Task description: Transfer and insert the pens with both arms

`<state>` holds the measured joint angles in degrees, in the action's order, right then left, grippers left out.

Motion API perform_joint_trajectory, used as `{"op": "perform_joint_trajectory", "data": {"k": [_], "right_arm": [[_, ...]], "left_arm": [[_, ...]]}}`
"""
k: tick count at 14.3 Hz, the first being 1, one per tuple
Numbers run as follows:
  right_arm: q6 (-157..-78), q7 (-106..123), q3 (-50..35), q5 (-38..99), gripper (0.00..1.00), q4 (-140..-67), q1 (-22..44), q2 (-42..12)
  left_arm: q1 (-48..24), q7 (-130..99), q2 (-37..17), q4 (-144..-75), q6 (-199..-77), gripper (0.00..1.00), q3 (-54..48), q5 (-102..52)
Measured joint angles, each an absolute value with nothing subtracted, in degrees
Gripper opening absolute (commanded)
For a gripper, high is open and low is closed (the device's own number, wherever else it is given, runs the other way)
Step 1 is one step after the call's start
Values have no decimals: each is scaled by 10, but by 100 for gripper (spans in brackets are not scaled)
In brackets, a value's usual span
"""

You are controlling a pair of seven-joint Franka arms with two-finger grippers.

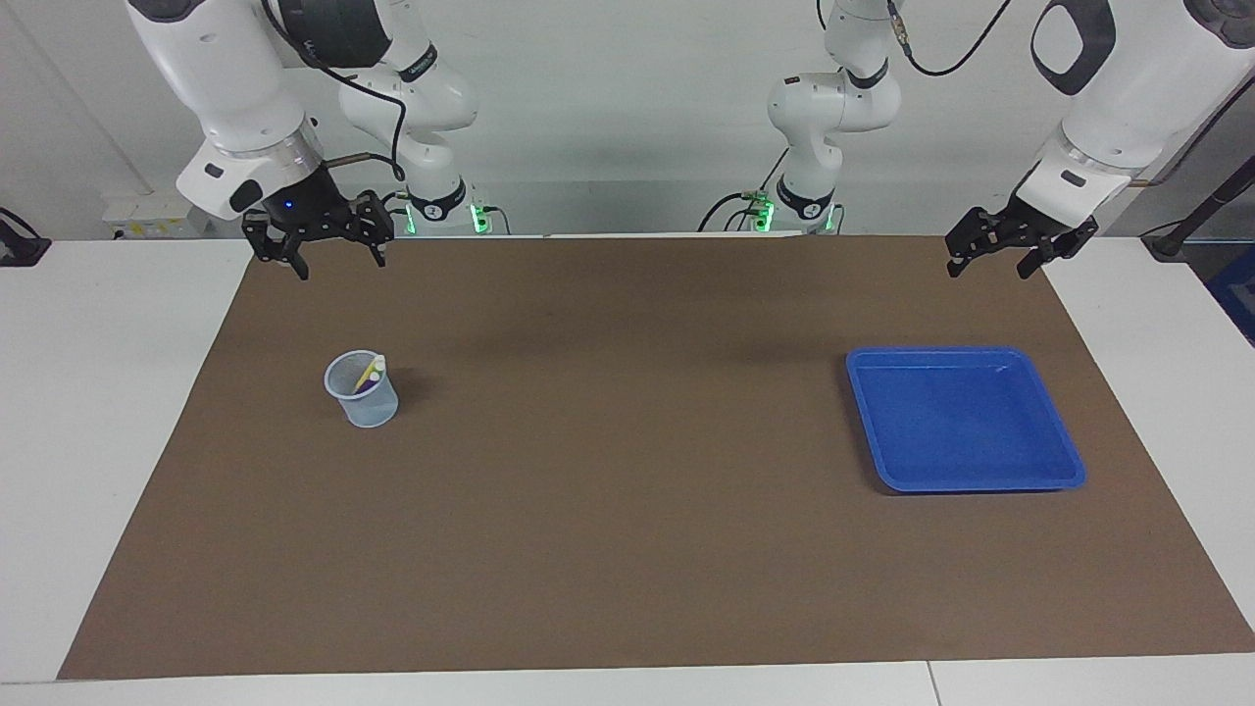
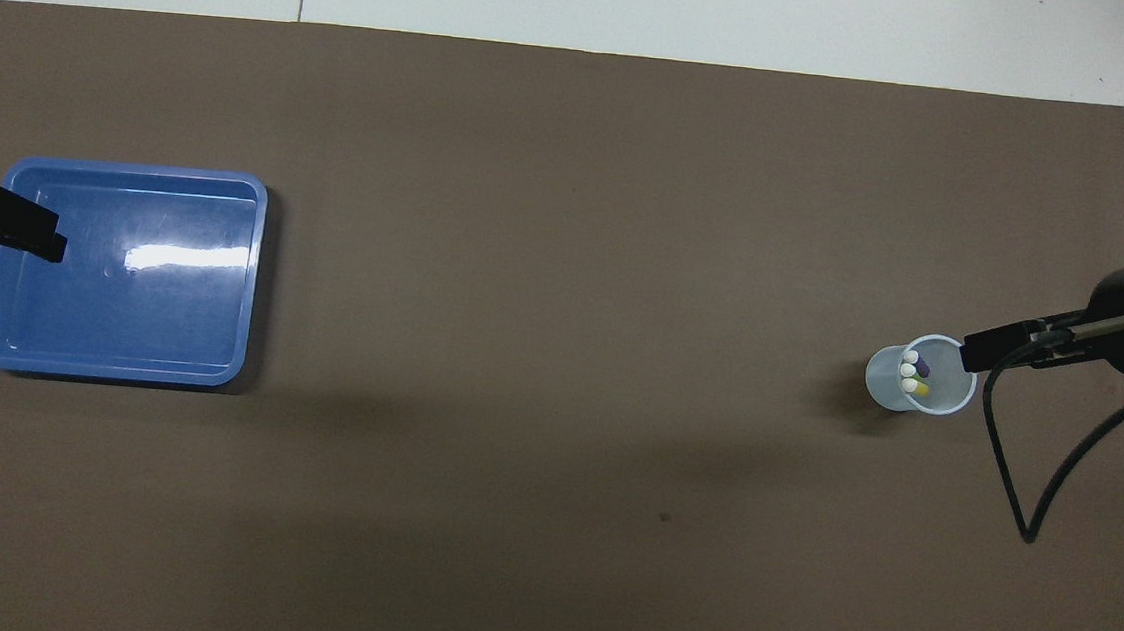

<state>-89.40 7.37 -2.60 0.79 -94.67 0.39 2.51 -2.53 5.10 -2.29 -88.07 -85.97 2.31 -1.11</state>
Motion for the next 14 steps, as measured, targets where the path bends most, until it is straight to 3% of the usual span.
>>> {"op": "perform_joint_trajectory", "data": {"k": [14], "right_arm": [[-894,49,-27,8,100,-947,6,25]], "left_arm": [[-25,55,-9,-880,-859,100,24,-8]]}}
